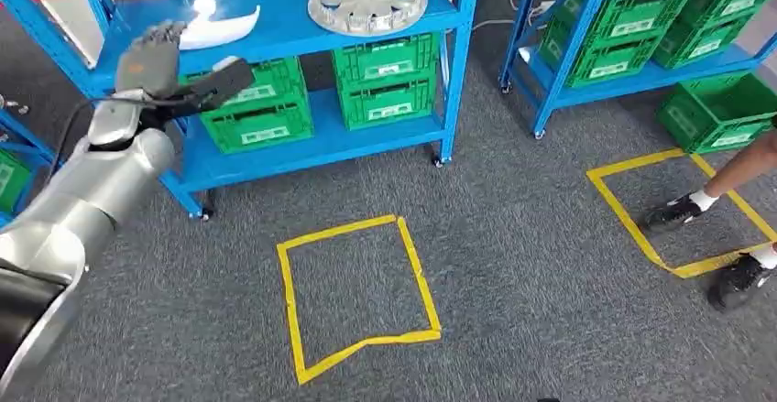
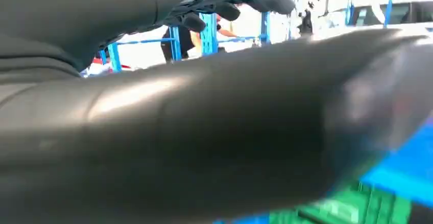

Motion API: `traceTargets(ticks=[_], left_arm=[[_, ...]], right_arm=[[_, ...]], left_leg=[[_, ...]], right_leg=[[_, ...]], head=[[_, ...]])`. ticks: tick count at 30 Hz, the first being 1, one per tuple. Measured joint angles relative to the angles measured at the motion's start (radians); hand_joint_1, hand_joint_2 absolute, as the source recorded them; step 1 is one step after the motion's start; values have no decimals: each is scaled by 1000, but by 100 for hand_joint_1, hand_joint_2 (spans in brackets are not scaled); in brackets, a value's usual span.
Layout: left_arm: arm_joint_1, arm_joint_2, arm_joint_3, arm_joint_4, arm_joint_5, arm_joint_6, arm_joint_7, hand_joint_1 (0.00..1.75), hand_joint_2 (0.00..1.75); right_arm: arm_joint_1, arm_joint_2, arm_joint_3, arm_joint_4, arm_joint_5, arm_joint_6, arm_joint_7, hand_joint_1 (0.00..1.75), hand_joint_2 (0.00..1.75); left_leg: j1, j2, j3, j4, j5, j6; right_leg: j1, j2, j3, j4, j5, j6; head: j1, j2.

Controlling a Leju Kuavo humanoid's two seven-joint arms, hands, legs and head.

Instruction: Take the parts from the cabinet and place them on the table.

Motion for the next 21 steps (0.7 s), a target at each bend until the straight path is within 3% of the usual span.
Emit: traceTargets(ticks=[1,2,3,5,6,7,8,9,10,11,12,13,14,15,16,17,18,20,21], left_arm=[[4,4,0,3,-2,0,0,0,0],[16,8,0,6,-3,0,0,0,0],[33,12,0,9,-3,-1,0,0,0],[49,13,0,11,-4,-1,0,0,0],[49,14,0,12,-4,-2,1,0,0],[48,15,0,12,-7,-2,2,0,0],[49,15,0,14,-11,-4,7,0,0],[53,16,0,17,-14,-8,8,0,0],[56,14,-1,23,-17,-12,15,0,0],[53,17,-1,21,-21,-15,22,0,0],[51,20,-1,16,-26,-16,32,0,0],[42,24,-1,11,-34,-16,41,0,0],[29,24,-2,10,-40,-17,54,0,0],[25,27,-2,10,-46,-21,61,0,0],[26,31,-2,11,-50,-24,71,0,0],[31,35,-3,15,-52,-34,82,0,0],[42,39,-3,20,-51,-49,95,0,0],[55,56,-5,27,-48,-67,117,0,0],[54,60,-5,30,-47,-72,124,0,0]], right_arm=[[-3,0,0,0,1,0,-2,0,0],[-3,-1,0,0,3,0,-2,0,0],[-2,-2,0,0,6,0,-1,0,0],[3,-5,0,0,9,0,2,0,0],[6,-5,0,0,9,1,2,0,0],[9,-5,0,0,10,1,2,0,0],[11,-5,0,0,11,2,2,0,0],[19,-4,0,3,11,2,3,0,0],[17,-4,0,9,12,3,3,0,0],[14,-5,0,9,14,5,7,0,0],[9,-5,0,9,15,4,3,0,0],[8,-5,0,9,15,5,5,0,0],[5,-5,0,9,16,4,2,0,0],[4,-5,0,9,16,4,1,0,0],[4,-5,0,9,17,5,0,0,0],[4,-5,0,9,17,5,0,0,0],[5,-5,0,9,17,5,0,0,0],[7,-5,0,9,17,5,0,0,0],[9,-5,0,9,18,6,1,0,0]], left_leg=[[3,0,19,-9,-7,2],[5,0,42,-17,-21,1],[7,0,67,-23,-37,0],[12,-6,107,-23,-69,-5],[16,-9,128,-23,-87,-10],[20,-11,151,-23,-105,-15],[22,-11,181,-23,-129,-21],[18,-10,186,-23,-149,-27],[16,-13,214,-13,-170,-33],[11,-13,207,-27,-180,-42],[16,-14,230,-33,-184,-48],[18,-14,231,-17,-175,-55],[20,-16,209,35,-154,-61],[23,-11,163,118,-123,-66],[23,-9,111,207,-111,-71],[24,-8,59,275,-129,-74],[25,-7,13,319,-182,-76],[26,-6,-58,327,-299,-76],[26,-6,-78,301,-322,-74]], right_leg=[[-2,-2,-45,64,4,2],[-2,-2,-92,120,-17,2],[-1,-2,-133,150,-68,4],[-1,-2,-188,138,-154,14],[-2,-2,-201,100,-166,18],[-2,-2,-206,44,-141,21],[-5,-6,-206,-41,-44,20],[-7,-16,-208,-114,119,23],[-2,-24,-210,-125,192,10],[2,-19,-200,-115,164,-3],[-2,-16,-195,-113,156,-11],[2,-17,-187,-110,141,-19],[2,-13,-170,-109,129,-30],[-1,-12,-155,-115,115,-37],[-2,-9,-136,-120,102,-42],[-3,-6,-115,-124,88,-43],[-4,1,-89,-129,73,-43],[-4,10,-36,-138,40,-40],[-3,12,-11,-140,24,-39]], head=[[0,0],[0,0],[1,0],[0,0],[0,0],[1,0],[1,0],[4,0],[3,0],[2,0],[-2,0],[1,0],[1,0],[-1,0],[-3,0],[-2,0],[-2,0],[-2,0],[-2,0]])
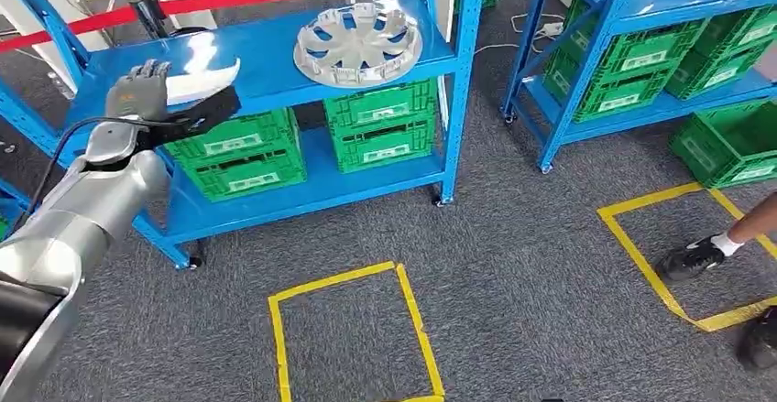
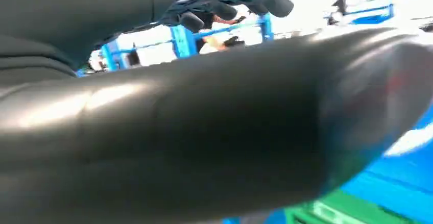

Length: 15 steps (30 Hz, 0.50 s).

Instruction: Take the parts from the cabinet and place them on the table.

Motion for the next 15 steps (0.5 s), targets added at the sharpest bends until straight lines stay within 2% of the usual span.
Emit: traceTargets(ticks=[1,2,3,4,5,6,7,8,9,10,11,12,13,14,15], left_arm=[[0,9,0,2,2,-3,7,0,0],[0,18,0,5,5,-9,11,0,0],[3,25,0,9,5,-15,15,0,0],[9,31,0,15,5,-18,19,0,0],[9,37,-1,18,5,-26,25,0,0],[9,49,-1,13,6,-27,28,0,0],[4,49,-1,3,8,-25,31,0,0],[-13,54,-1,3,8,-25,33,0,0],[-26,53,-1,3,9,-26,34,0,0],[-39,56,-1,2,9,-26,36,0,0],[-42,64,-1,3,10,-27,36,0,0],[-40,67,-1,3,11,-29,37,0,0],[-35,70,-1,3,13,-32,36,0,0],[-29,75,-1,3,14,-32,36,0,0],[-25,77,-1,3,14,-32,35,0,0]], right_arm=[[1,0,0,0,0,1,0,0,0],[0,0,0,0,0,3,0,0,0],[1,0,0,0,0,6,0,0,0],[-1,3,0,3,1,8,3,0,0],[-6,1,0,3,1,9,3,0,0],[-7,1,0,2,1,10,5,0,0],[-1,1,0,0,3,10,2,0,0],[-6,0,0,0,4,8,1,0,0],[-9,-3,0,0,8,7,2,0,0],[-14,-3,0,0,10,7,-1,0,0],[-16,-3,0,0,12,8,-1,0,0],[-17,-4,0,0,16,9,-3,0,0],[-17,-5,0,0,18,11,-3,0,0],[-15,-5,0,0,18,11,-3,0,0],[-12,-5,0,0,18,11,-3,0,0]], left_leg=[[-1,0,-10,-49,17,3],[-2,1,-12,-113,85,10],[-5,5,-10,-191,224,21],[-12,11,-26,-253,335,31],[-18,12,-28,-236,302,32],[-21,8,-4,-241,299,37],[-16,2,10,-252,294,42],[-16,-6,35,-255,285,49],[-14,-7,55,-263,296,58],[-13,-3,71,-262,315,65],[-13,-2,79,-256,319,73],[-14,-2,87,-251,306,75],[-15,-5,95,-247,296,77],[-15,-10,102,-244,287,75],[-14,-13,109,-240,277,68]], right_leg=[[0,2,27,-1,-19,0],[2,2,52,-2,-38,0],[2,3,68,-5,-57,2],[2,4,101,3,-74,6],[3,16,108,-3,-93,17],[3,7,131,-16,-122,22],[6,7,151,17,-89,29],[9,4,160,40,-76,35],[6,-2,145,81,-77,35],[8,-5,118,140,-80,33],[8,-7,77,205,-105,33],[7,-8,27,266,-149,34],[8,-8,-21,307,-205,35],[8,-8,-54,316,-236,38],[7,-8,-76,295,-245,44]], head=[[0,0],[0,0],[0,0],[2,0],[-4,0],[-7,0],[-7,0],[-10,0],[-7,0],[-7,0],[-1,0],[-2,0],[-2,0],[-2,0],[-1,0]])
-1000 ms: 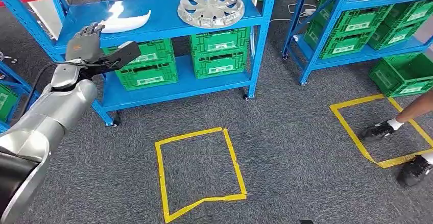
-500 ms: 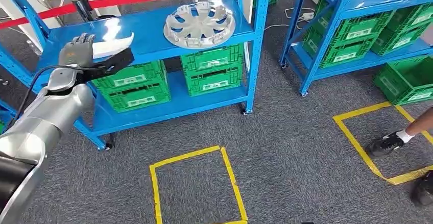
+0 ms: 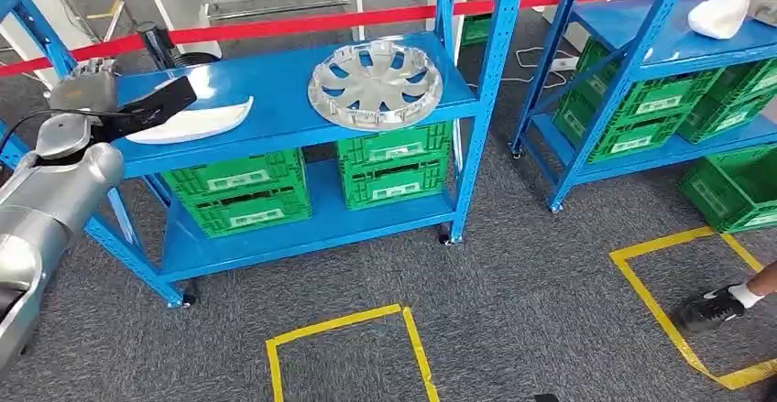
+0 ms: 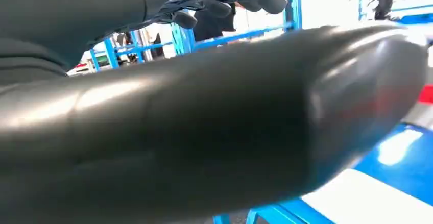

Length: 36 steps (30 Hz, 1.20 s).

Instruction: Take the parts from the cabinet and place them on the table.

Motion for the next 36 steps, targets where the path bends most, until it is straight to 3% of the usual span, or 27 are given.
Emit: traceTargets(ticks=[1,2,3,4,5,8,9,11,13,15,16,17,18,19,20,22,24,25,26,27,28,30,31,32,33,35,36], left_arm=[[3,3,0,0,0,0,-1,0,0],[5,6,0,0,0,0,-2,0,0],[6,8,0,0,0,0,-3,0,0],[10,9,0,2,0,-2,-3,0,0],[13,9,0,2,0,-5,-5,0,0],[16,16,0,-4,0,-10,-6,0,0],[18,20,0,-8,-2,-11,-6,0,0],[19,20,0,-8,-3,-14,-6,0,0],[30,20,0,-5,-5,-23,-3,0,0],[43,19,0,-5,-6,-24,-3,0,0],[46,19,0,-4,-6,-26,-3,0,0],[48,20,0,-3,-6,-31,-2,0,0],[51,21,0,-1,-7,-35,-2,0,0],[56,20,0,3,-7,-37,-2,0,0],[58,26,0,7,-8,-42,0,0,0],[60,29,0,-1,-8,-50,-1,0,0],[37,30,2,-4,1,-83,-16,0,0],[32,26,6,-5,7,-95,-23,0,0],[32,25,8,-5,15,-104,-29,0,0],[36,23,10,-5,30,-114,-37,0,0],[43,17,15,-5,42,-120,-44,0,0],[57,10,30,-5,68,-143,-61,0,0],[63,9,36,-3,76,-152,-63,0,0],[68,8,41,-2,81,-157,-63,0,0],[72,7,44,0,82,-159,-63,0,175],[78,5,55,5,92,-166,-66,0,175],[80,6,61,5,106,-180,-76,0,175]], right_arm=[[1,0,0,0,0,0,-1,0,0],[2,0,0,0,0,0,-1,0,0],[4,-1,0,0,0,0,-1,0,0],[12,0,0,2,0,1,0,0,0],[8,0,0,2,0,2,2,0,0],[5,0,0,2,0,0,4,0,0],[2,0,0,1,0,0,7,0,0],[0,0,0,0,-1,-1,7,0,0],[1,0,0,0,-5,-2,11,0,0],[4,0,0,0,-6,-2,13,0,0],[5,0,0,0,-6,-2,12,0,0],[5,0,0,1,-6,-2,11,0,0],[6,0,0,1,-6,-2,10,0,0],[13,2,0,2,-6,-2,10,0,0],[6,9,0,5,-6,0,7,0,0],[3,5,0,5,-4,-2,8,0,0],[-5,4,0,3,-2,-1,9,0,0],[-9,4,0,2,-1,0,10,0,0],[-12,4,0,2,-1,0,10,0,0],[-14,4,0,2,-1,-1,10,0,0],[-13,2,0,2,-1,-1,10,0,0],[-9,0,0,2,-2,-1,9,0,0],[-8,0,0,2,-1,0,6,0,0],[-7,0,0,2,-1,0,5,0,0],[-4,0,0,2,-1,0,5,0,0],[7,0,0,2,0,0,5,0,0],[6,-1,0,2,1,2,5,0,0]], left_leg=[[2,-2,9,5,-12,-5],[5,-2,19,11,-26,-11],[7,-1,27,18,-44,-19],[4,-4,40,29,-56,-24],[1,-6,33,27,-66,-32],[3,-4,47,33,-64,-54],[3,-1,28,64,-56,-59],[5,7,-55,189,-21,-68],[8,10,-160,291,-70,-72],[8,12,-225,293,-136,-70],[8,12,-238,252,-140,-65],[7,12,-239,188,-109,-57],[5,12,-238,113,-28,-49],[-1,15,-236,23,151,-34],[-17,16,-234,-57,249,-30],[-15,5,-224,-22,217,-30],[-10,6,-207,-10,186,-14],[-10,1,-194,-13,173,-8],[-9,2,-182,-13,159,-1],[-9,2,-170,-14,145,2],[-9,0,-155,-14,130,4],[-8,-5,-125,-14,102,4],[-8,-6,-110,-14,89,2],[-8,-6,-95,-13,78,-1],[-8,-5,-82,-13,67,-4],[-13,-7,-73,-2,50,-12],[-13,-11,-73,-7,45,-17]], right_leg=[[-2,-1,-8,-46,18,3],[-5,-2,-8,-110,74,6],[-8,-6,-10,-187,179,11],[-7,-19,-22,-197,266,6],[-3,-26,-16,-206,237,-6],[-1,-21,5,-214,229,-38],[-6,-18,26,-227,226,-45],[-8,-13,66,-248,211,-58],[-8,-8,109,-273,192,-58],[-7,-3,160,-295,168,-55],[-7,-1,189,-304,153,-52],[-5,2,219,-312,135,-50],[-4,2,247,-319,116,-49],[-8,4,254,-325,97,-49],[-1,7,278,-317,74,-42],[1,11,330,-334,46,-29],[1,11,288,-253,95,-21],[-1,6,237,-158,129,-18],[-1,2,174,-68,133,-15],[0,1,119,-7,101,-11],[2,0,71,27,39,-7],[4,-1,5,22,-73,-7],[4,-1,-16,-7,-81,-9],[5,-1,-28,-57,-43,-12],[7,-2,-33,-127,56,-18],[14,-3,-52,-249,285,-32],[18,-5,-40,-241,273,-39]], head=[[0,0],[0,0],[0,0],[0,0],[3,0],[2,0],[2,0],[-6,0],[-5,0],[-6,0],[-6,0],[-6,0],[-6,0],[-5,0],[-3,0],[-2,0],[-1,0],[3,0],[4,0],[3,0],[4,0],[5,0],[5,0],[5,0],[5,0],[6,0],[5,0]])
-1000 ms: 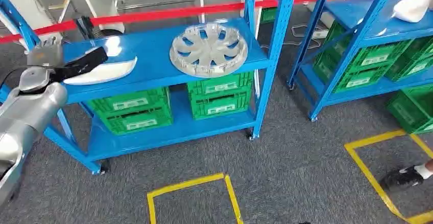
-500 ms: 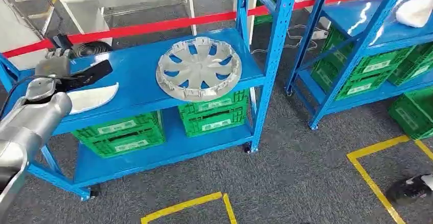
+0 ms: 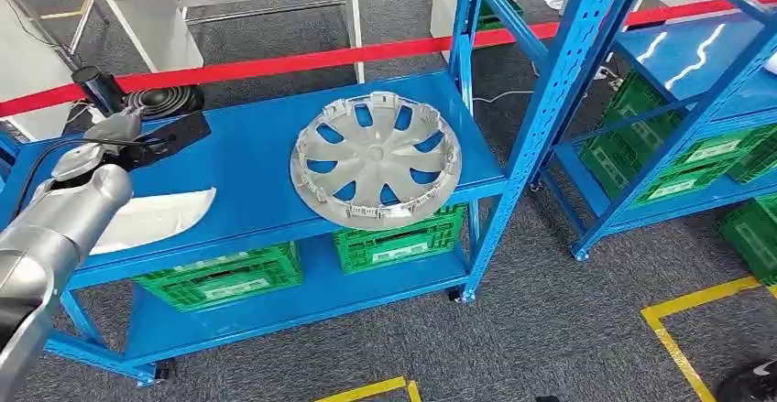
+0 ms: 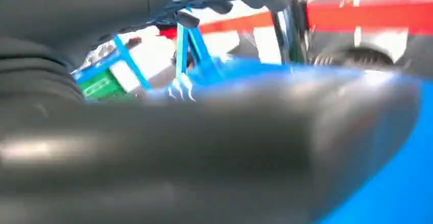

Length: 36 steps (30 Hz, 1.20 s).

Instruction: Take the parts from the cabinet and place them on the table.

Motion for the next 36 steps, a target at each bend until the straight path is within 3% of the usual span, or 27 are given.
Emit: traceTargets(ticks=[2,3,4,5,8,9,16,24,36], left_arm=[[0,8,17,-5,31,-10,-28,0,175],[-3,13,29,-7,41,-10,-41,0,175],[-4,17,43,-8,47,-10,-50,0,175],[-4,20,52,-9,48,-7,-54,0,0],[-4,23,73,-10,60,1,-70,0,0],[-4,23,80,-10,67,0,-74,0,175],[-4,22,132,-10,125,-61,-129,0,175],[-5,26,180,-11,153,-214,-183,0,175],[20,72,214,-10,184,-393,-247,0,175]], right_arm=[[0,0,0,0,2,1,-2,0,0],[-3,0,0,0,2,2,-3,0,0],[-7,0,0,0,3,3,-2,0,0],[-11,0,0,0,5,3,0,0,0],[-11,0,0,0,8,3,2,0,0],[-11,0,0,0,9,3,2,0,0],[-12,0,-1,0,10,3,2,0,0],[-12,-2,-1,0,10,15,5,0,0],[-12,-2,-3,0,19,15,16,0,0]], left_leg=[[0,-1,2,4,-5,-9],[0,3,7,-1,-14,8],[0,5,9,-1,-13,8],[0,8,11,-3,-13,8],[0,9,16,-9,-15,6],[0,9,17,-10,-15,6],[1,10,22,-15,-17,-12],[1,10,26,-11,-17,-12],[0,10,27,-9,-17,-11]], right_leg=[[-1,1,5,-8,7,-9],[-1,5,5,-9,9,-4],[-1,8,6,-9,9,-4],[0,11,7,-9,7,-6],[0,12,8,-9,3,-11],[0,12,8,-9,2,-12],[1,12,12,-8,0,-16],[-1,11,20,-8,1,-15],[-3,10,22,-8,2,-12]], head=[[0,0],[-2,0],[-3,0],[-3,0],[-3,0],[-3,0],[-3,0],[-2,0],[-3,0]])
